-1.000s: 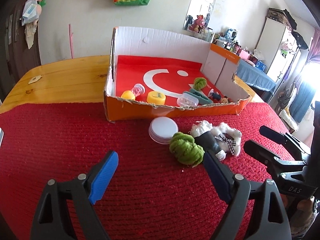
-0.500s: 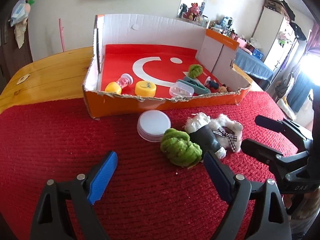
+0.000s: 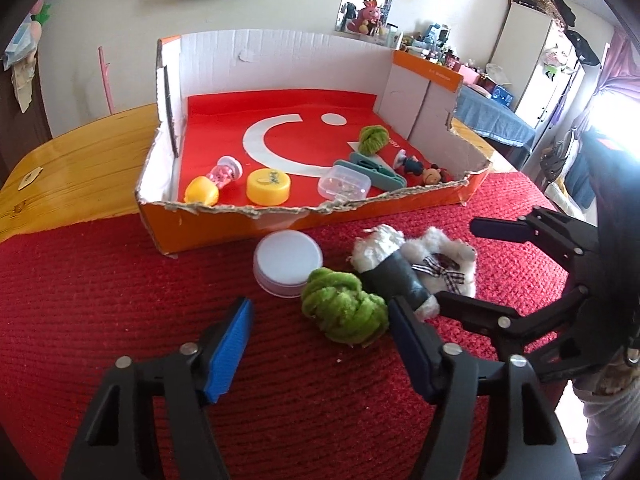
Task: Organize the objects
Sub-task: 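Grasp the green yarn ball with the left tool while the right tool grasps the white plush bunny, then carry the green yarn ball and white plush bunny with both tools into the box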
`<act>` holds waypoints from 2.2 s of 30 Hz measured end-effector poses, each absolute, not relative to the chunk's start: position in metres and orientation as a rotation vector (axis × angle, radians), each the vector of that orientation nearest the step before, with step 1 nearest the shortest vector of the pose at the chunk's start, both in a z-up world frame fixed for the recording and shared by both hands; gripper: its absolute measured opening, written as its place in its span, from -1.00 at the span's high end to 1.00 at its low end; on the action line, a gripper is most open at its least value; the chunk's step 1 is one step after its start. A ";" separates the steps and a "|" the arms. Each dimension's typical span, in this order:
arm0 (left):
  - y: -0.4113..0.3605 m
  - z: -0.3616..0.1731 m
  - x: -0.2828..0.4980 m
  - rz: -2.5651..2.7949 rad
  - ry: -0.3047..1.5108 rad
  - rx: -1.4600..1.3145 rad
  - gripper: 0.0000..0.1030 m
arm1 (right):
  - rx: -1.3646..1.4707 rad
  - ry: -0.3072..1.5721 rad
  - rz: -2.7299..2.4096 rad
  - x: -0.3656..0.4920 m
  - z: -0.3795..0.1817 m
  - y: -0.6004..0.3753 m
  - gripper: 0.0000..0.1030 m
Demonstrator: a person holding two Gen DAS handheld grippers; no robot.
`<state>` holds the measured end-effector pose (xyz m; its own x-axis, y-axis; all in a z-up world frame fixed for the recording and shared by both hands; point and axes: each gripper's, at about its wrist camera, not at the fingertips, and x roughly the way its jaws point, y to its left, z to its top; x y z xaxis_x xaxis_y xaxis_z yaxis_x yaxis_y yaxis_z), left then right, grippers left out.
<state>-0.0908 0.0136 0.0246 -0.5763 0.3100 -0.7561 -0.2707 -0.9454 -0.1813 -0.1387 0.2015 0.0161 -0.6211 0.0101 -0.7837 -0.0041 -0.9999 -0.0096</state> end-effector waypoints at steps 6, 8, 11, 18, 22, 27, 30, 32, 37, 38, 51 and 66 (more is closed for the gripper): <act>0.013 0.025 -0.090 2.508 -0.096 -1.235 -0.28 | -1.389 0.063 2.848 -0.139 0.014 0.209 -0.64; 0.013 0.026 -0.090 2.482 -0.115 -1.237 -0.28 | -1.395 0.064 2.865 -0.139 0.015 0.208 -0.59; 0.014 0.027 -0.090 2.461 -0.119 -1.237 -0.17 | -1.408 -0.003 2.874 -0.139 0.015 0.204 -0.41; 0.015 0.026 -0.094 2.431 -0.137 -1.245 -0.03 | -1.425 -0.042 2.926 -0.140 0.015 0.197 0.00; 0.014 0.025 -0.093 2.407 -0.162 -1.240 0.24 | -1.421 -0.030 2.951 -0.138 0.016 0.198 0.12; 0.013 0.028 -0.089 2.418 -0.157 -1.217 0.26 | -1.397 0.018 2.960 -0.133 0.020 0.202 0.15; 0.012 0.033 -0.086 2.431 -0.146 -1.192 0.26 | -1.375 0.040 2.959 -0.130 0.023 0.204 0.15; 0.011 0.038 -0.084 2.441 -0.141 -1.171 0.26 | -1.344 0.068 2.965 -0.126 0.028 0.206 0.15; 0.003 0.050 -0.080 2.459 -0.150 -1.129 0.26 | -1.272 0.150 2.990 -0.118 0.043 0.213 0.15; 0.001 0.053 -0.080 2.464 -0.152 -1.120 0.26 | -1.256 0.162 2.996 -0.116 0.047 0.213 0.15; -0.007 0.061 -0.076 2.473 -0.163 -1.085 0.26 | -1.214 0.166 3.008 -0.110 0.061 0.206 0.15; -0.008 0.092 -0.125 2.415 -0.149 -1.087 0.26 | -1.234 0.168 3.028 -0.171 0.094 0.224 0.15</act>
<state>-0.1248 -0.0077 0.0924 -0.5667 0.4709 -0.6761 -0.3843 -0.8769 -0.2887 -0.1707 0.2236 0.0944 -0.7084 -0.1608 -0.6873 0.0840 -0.9860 0.1442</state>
